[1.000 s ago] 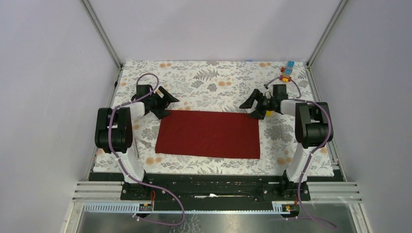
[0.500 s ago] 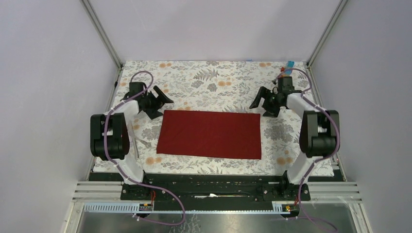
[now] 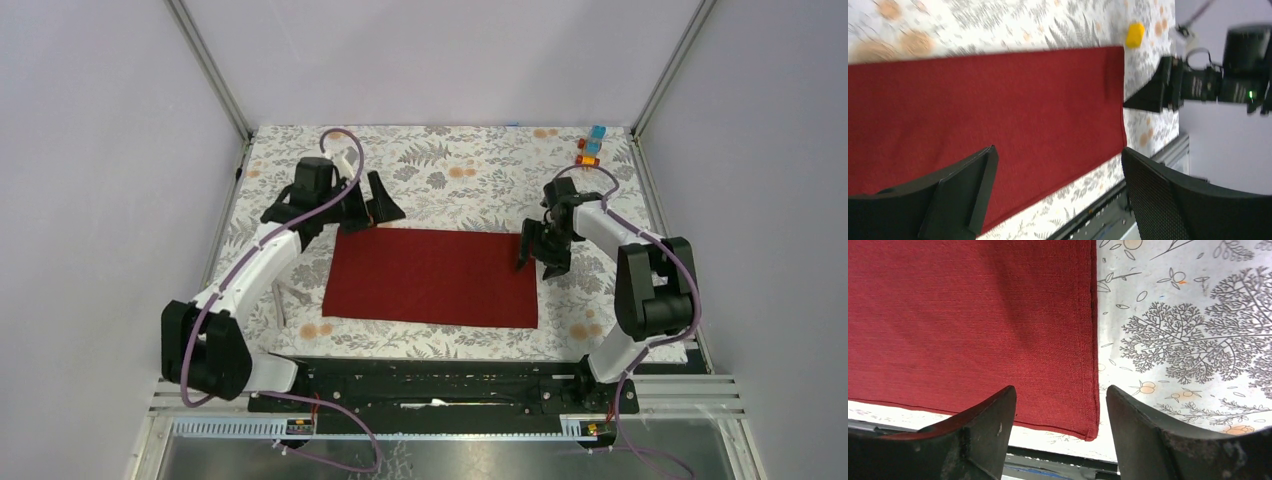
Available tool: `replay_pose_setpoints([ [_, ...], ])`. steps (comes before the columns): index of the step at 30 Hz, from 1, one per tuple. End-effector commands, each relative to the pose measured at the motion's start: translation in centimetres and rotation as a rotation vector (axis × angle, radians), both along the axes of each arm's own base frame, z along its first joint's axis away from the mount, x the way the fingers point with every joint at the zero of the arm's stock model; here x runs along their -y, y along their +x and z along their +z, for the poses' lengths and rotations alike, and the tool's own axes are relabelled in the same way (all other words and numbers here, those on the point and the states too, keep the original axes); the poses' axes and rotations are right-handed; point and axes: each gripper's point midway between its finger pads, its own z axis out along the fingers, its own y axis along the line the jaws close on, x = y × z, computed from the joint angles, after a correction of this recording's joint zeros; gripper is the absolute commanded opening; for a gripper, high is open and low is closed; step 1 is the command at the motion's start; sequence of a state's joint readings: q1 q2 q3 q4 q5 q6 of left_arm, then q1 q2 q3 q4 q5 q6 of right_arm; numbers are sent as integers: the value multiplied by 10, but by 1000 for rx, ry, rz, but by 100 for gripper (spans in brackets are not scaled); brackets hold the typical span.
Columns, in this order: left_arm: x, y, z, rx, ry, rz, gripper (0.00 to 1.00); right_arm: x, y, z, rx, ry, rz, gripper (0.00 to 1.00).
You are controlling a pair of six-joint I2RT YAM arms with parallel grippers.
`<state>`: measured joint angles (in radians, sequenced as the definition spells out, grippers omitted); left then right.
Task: Fold the napkin into a case and place the utensils inside
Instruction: Pick up the rectangle-folded napkin from the center of the board.
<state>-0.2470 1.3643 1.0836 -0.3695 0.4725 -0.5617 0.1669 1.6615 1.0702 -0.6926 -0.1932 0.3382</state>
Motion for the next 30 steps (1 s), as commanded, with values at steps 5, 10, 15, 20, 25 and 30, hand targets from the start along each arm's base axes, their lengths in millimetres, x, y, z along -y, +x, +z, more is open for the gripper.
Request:
replay_pose_setpoints([
  [5,2,-41,12,50,19,-96,99,4,-3,-26,-75,-138,72,65],
  [10,-2,-48,26,95,32,-100,99,5,0,-45,-115,-200,85,62],
  [15,-6,-50,40,135,52,-98,99,3,-5,-65,-156,-271,122,42],
  [20,-8,-52,43,142,62,-102,99,9,2,-68,-119,-310,173,6],
  [25,-8,-56,37,120,65,-116,99,52,6,-43,-59,-523,204,0],
  [30,-5,-63,28,84,47,-130,99,113,13,23,65,-880,116,0],
])
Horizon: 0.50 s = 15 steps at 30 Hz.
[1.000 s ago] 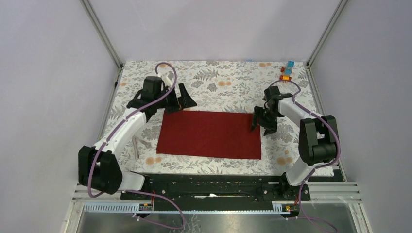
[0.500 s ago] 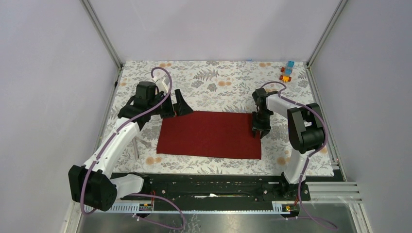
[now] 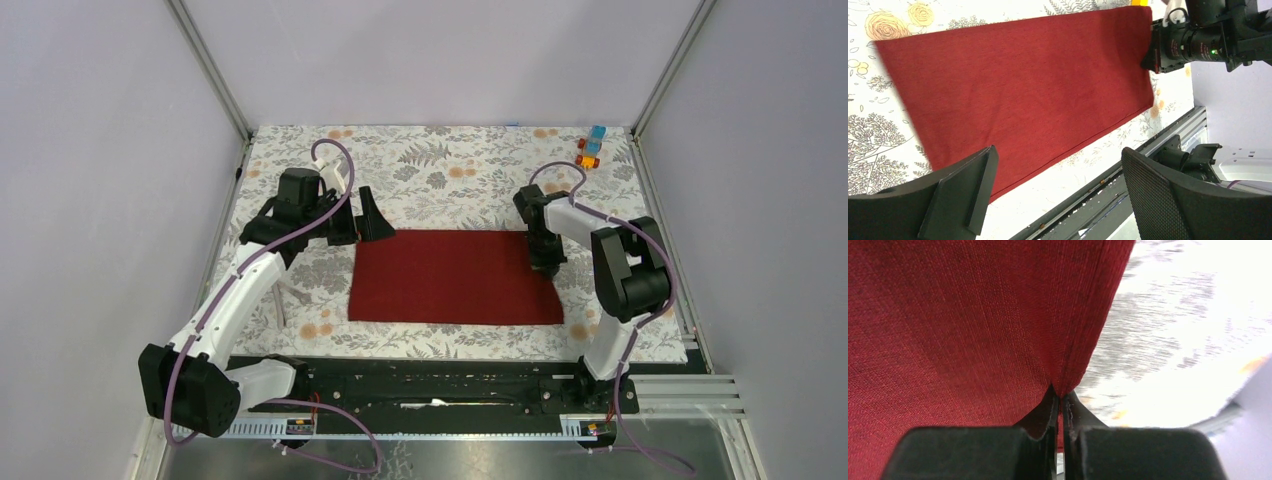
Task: Fold the napkin into a case and place the utensils inside
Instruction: Pick up the rectangle-folded napkin from the center of the board.
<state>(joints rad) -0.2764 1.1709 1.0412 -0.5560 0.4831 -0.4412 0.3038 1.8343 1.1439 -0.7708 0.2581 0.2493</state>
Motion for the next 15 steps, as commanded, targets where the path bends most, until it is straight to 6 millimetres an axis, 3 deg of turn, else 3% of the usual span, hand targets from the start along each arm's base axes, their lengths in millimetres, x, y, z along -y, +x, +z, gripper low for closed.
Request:
replay_pose_setpoints([
  [1,4,-5,12,35,-33,-35,99,75,14,66,198,-411,-3,0],
  [4,8,-10,11,21,-54,-56,99,95,15,100,277,-540,10,0],
  [7,7,-13,11,20,-58,-58,99,75,22,98,275,-398,73,0],
  [10,6,-16,11,23,-56,-53,99,34,26,86,243,-219,157,0],
  [13,3,-18,11,30,-49,-43,99,-20,27,82,206,-82,257,0],
  [15,1,-19,11,33,-43,-37,99,-66,23,80,182,44,325,0],
])
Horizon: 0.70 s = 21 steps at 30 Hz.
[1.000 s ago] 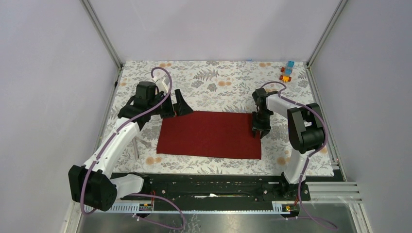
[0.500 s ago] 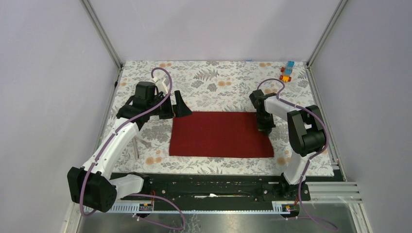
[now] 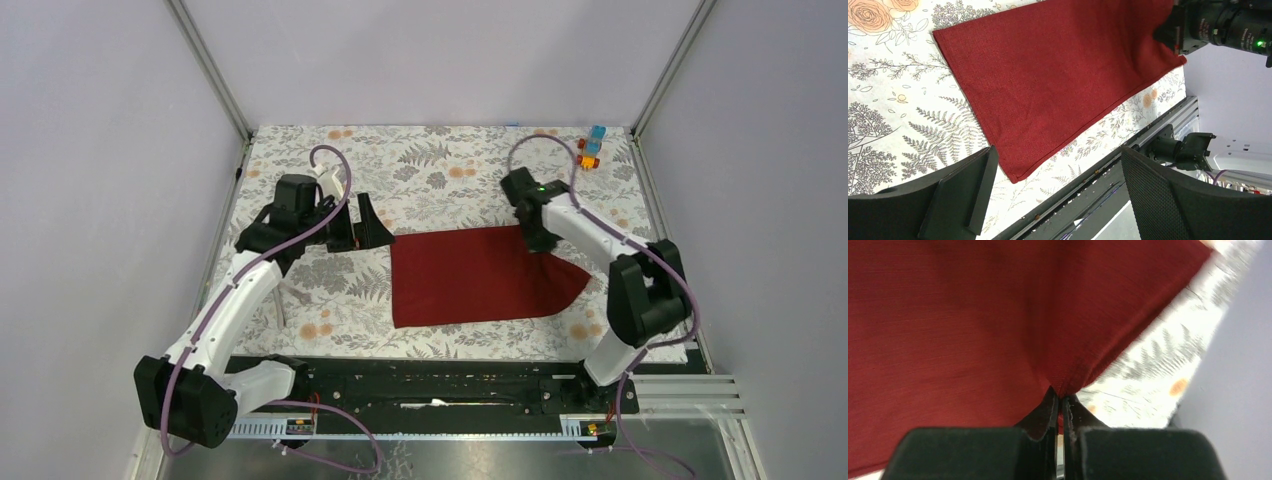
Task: Fold the napkin into a case and place the utensils inside
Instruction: Fold the square-folded napkin at the center of the board.
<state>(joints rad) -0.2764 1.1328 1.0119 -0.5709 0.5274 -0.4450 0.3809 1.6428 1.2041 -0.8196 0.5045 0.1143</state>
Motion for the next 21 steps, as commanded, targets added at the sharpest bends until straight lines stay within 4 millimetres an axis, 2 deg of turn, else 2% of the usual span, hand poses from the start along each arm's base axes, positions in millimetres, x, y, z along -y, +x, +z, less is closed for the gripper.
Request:
replay_pose_setpoints([
  [1,-2,-5,11,50,-13,-3,99,-107,-7,1,-86,270,206,0],
  [5,-3,-6,11,52,-8,3,99,-199,-22,3,-137,461,317,0],
  [11,-6,-9,14,62,-1,15,99,-295,-32,-15,-226,675,343,0],
  [13,-10,-10,15,69,14,27,99,-316,-34,-18,-246,742,325,0],
  [16,-13,-12,18,82,26,39,99,-337,-41,-23,-285,791,341,0],
  [21,-15,-14,20,85,22,51,99,-356,-52,-36,-352,825,334,0],
])
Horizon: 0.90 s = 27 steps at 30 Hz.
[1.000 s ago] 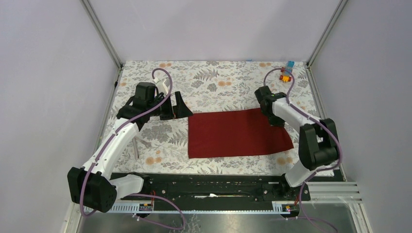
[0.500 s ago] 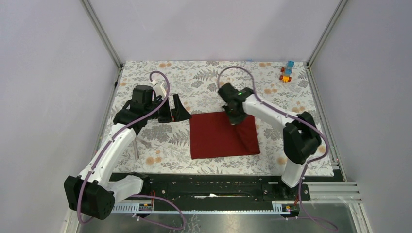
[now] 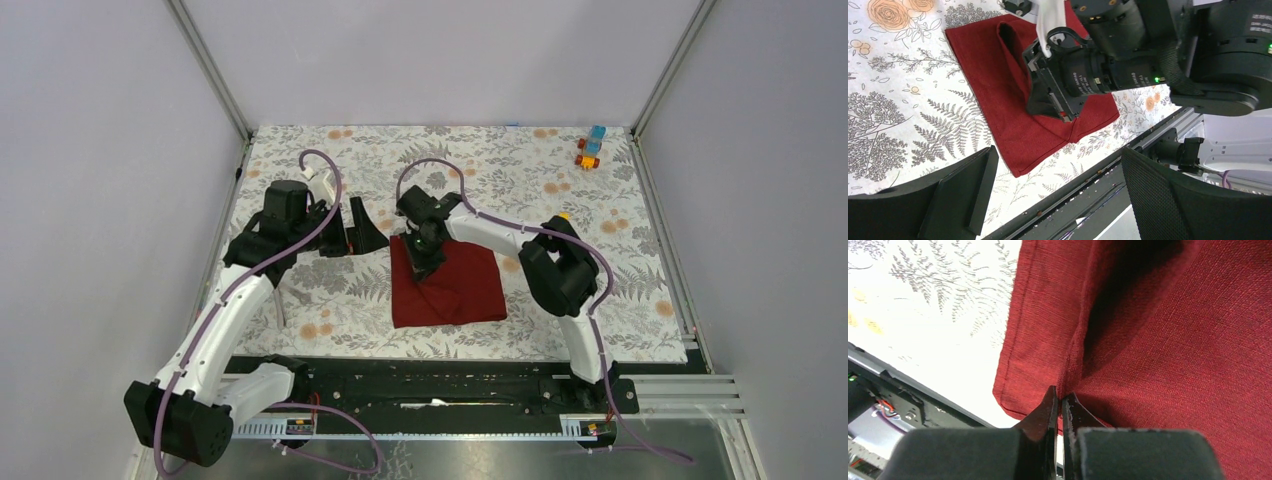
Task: Fold the napkin into a case and place the utensils inside
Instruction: Fold the square-folded napkin at the center of the board.
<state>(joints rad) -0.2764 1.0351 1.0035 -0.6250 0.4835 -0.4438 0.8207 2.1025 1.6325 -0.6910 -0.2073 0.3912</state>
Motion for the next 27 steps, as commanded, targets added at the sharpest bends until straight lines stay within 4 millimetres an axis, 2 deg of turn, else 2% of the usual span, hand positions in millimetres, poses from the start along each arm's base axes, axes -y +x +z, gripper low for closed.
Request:
replay_pose_setpoints([
  [1,-4,0,7,46,5,18,99,-38,-9,15,-53,118,9,0],
  [7,-4,0,8,48,2,19,99,-41,-5,18,-29,116,-30,0],
  [19,-4,-2,9,50,5,10,99,-41,10,-3,-3,48,-68,0],
  [21,-5,-3,9,49,7,9,99,-41,11,-7,-6,42,-70,7],
  [24,-7,-2,7,49,15,27,99,-46,12,0,-8,60,-73,30],
  [27,-15,0,4,60,32,85,99,-56,17,47,3,211,-117,51],
])
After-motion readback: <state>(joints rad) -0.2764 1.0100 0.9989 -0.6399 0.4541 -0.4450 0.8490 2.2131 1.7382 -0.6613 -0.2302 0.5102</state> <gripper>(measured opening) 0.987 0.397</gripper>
